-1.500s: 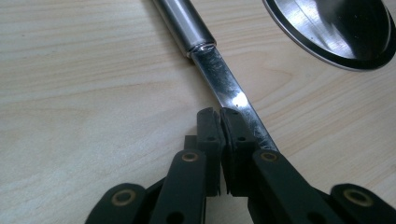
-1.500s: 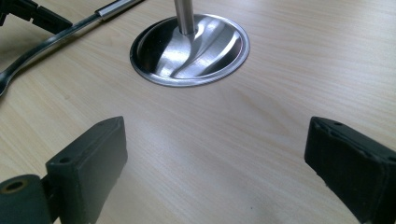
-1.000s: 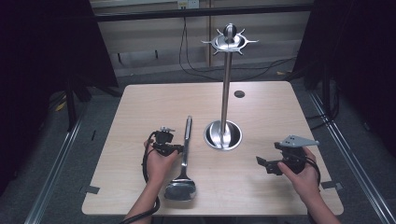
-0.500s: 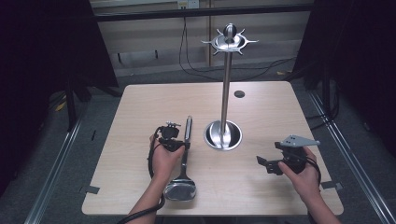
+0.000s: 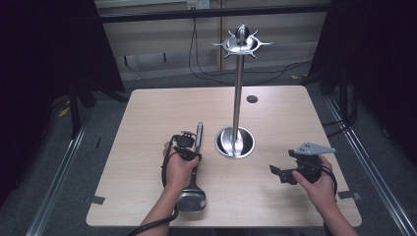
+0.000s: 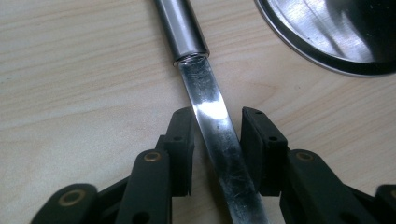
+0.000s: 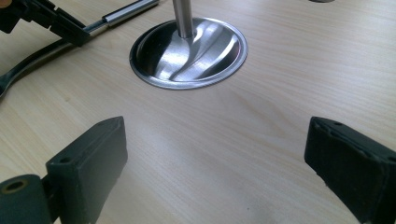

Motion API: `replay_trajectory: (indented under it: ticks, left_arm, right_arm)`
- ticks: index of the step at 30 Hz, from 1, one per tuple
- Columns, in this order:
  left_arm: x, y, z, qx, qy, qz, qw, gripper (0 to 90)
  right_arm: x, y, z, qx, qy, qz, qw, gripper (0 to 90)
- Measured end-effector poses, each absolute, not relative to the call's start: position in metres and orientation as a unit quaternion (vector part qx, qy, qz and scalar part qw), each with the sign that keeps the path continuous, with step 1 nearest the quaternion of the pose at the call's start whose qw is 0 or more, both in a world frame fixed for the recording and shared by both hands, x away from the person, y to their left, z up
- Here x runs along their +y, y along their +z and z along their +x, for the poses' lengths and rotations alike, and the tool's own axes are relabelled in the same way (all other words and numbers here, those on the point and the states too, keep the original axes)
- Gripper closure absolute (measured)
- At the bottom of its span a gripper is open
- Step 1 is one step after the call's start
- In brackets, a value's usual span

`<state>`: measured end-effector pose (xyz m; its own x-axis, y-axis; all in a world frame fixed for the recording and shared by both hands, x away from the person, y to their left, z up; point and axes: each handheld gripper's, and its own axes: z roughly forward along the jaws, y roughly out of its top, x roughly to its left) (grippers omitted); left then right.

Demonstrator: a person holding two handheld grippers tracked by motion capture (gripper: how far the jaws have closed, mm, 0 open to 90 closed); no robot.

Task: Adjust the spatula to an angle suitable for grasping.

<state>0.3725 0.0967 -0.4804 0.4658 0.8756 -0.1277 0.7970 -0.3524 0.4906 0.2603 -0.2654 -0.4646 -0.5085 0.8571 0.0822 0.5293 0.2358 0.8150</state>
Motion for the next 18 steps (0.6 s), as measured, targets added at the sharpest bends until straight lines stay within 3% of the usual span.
replay_trajectory:
  ticks: [6, 18]
  left_arm:
    - [0.0967, -0.4778, 0.3759, 0.545, 0.075, 0.803, 0.230, 74.9]
    - [0.0998, -0.4758, 0.3792, 0.543, 0.073, 0.806, 0.223, 75.6]
  right_arm:
    - [-0.2668, -0.4632, 0.2595, 0.757, 0.422, 0.458, 0.196, 5.6]
    - [-0.2677, -0.4636, 0.2607, 0.757, 0.426, 0.456, 0.196, 5.6]
